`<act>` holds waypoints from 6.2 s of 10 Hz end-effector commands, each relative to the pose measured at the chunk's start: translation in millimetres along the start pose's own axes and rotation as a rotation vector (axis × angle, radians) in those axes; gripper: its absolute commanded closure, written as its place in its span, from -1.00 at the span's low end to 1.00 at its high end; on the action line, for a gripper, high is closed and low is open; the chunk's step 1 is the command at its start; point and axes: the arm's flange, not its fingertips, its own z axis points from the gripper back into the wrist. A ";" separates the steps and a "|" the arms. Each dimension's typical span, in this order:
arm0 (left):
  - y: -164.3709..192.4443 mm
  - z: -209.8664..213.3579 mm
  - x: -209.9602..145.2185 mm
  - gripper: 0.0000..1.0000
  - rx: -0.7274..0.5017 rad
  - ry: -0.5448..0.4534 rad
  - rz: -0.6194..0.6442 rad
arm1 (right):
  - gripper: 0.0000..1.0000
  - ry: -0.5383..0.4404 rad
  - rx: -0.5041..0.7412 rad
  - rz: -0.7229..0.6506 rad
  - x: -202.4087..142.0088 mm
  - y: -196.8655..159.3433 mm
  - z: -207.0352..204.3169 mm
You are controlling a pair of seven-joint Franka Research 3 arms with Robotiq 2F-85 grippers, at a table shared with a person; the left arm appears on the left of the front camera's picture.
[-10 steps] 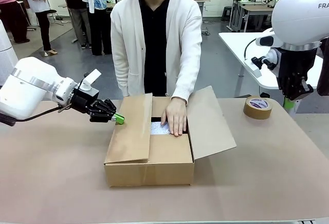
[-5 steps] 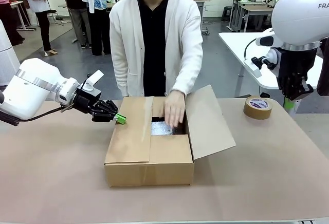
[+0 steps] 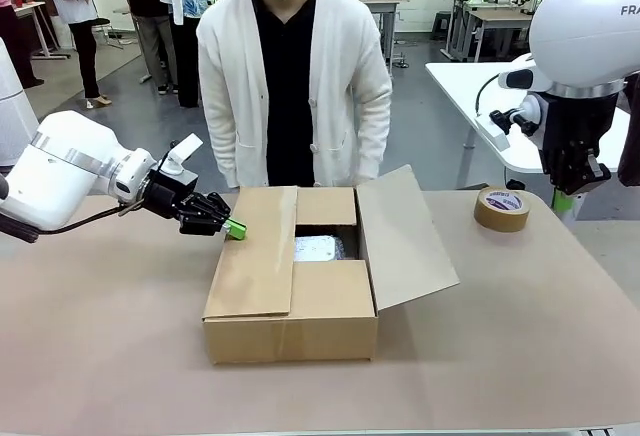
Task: Wrap the clocks to prevent damage.
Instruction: Push the right (or left) flap of the Package Box to close it, then push the left (or right) flap of the Package Box to close it.
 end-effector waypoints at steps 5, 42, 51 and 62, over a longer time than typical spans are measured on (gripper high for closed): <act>0.3 -2.6 -3.2 0.99 0.004 0.007 -0.004 | 0.98 -0.003 0.003 -0.001 -1.0 -0.2 -1.1; 0.3 -2.6 -3.2 0.99 0.004 0.007 -0.004 | 0.98 -1.294 -0.067 0.227 27.5 -64.3 -205.5; 0.3 -2.6 -3.2 0.99 0.004 0.007 -0.004 | 0.98 -1.239 -0.046 0.056 98.8 -64.0 -154.2; 0.3 -2.6 -3.2 0.99 0.004 0.007 -0.004 | 0.98 -1.157 0.030 -0.043 156.8 -80.4 -140.2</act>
